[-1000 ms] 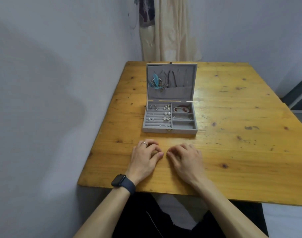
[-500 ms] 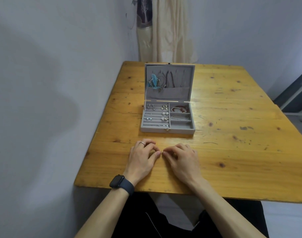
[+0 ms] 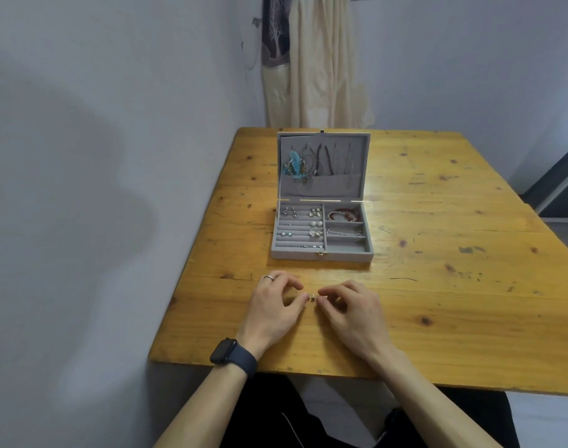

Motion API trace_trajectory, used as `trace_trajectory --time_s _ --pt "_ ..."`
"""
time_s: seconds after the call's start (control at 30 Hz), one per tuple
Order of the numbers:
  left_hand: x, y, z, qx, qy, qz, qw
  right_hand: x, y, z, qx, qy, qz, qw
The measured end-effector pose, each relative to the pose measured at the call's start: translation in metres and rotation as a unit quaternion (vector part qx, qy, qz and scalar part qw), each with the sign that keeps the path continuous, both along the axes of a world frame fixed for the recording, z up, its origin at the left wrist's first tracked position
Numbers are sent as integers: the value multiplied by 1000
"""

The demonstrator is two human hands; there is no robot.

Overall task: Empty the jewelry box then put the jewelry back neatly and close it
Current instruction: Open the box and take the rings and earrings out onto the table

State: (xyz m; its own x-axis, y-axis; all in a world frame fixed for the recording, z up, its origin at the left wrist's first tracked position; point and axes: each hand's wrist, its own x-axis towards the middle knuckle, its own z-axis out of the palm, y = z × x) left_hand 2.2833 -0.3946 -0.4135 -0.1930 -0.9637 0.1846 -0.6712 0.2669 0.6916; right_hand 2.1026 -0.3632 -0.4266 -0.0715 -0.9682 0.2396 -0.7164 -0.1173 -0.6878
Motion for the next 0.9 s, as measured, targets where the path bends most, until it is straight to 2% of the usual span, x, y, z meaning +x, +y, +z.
trace_trajectory --time_s 0.1,0.23,0.3,0.37,0.47,0.57,0.77,0.9 --pt "1 -9 15 23 3 7 1000 -5 -2 9 15 -52 8 999" --pt "1 -34 37 -22 1 39 999 -12 -22 31 -6 -54 20 998" --pt "0 -52 45 -32 -29 54 998 -11 -40 41 -28 -48 7 998" --pt "-2 -69 50 -19 -83 48 995 -9 -60 47 -33 -13 -5 999" --pt "-4 -82 51 -12 -158 9 987 -1 -85 50 13 90 20 996" --pt "-3 -84 43 -10 -167 -3 986 6 -96 47 61 182 60 980" --pt "3 -86 30 -11 -120 -2 993 10 -96 44 27 230 83 969" --pt "4 -86 28 -6 -115 -9 993 10 -98 42 34 205 70 976"
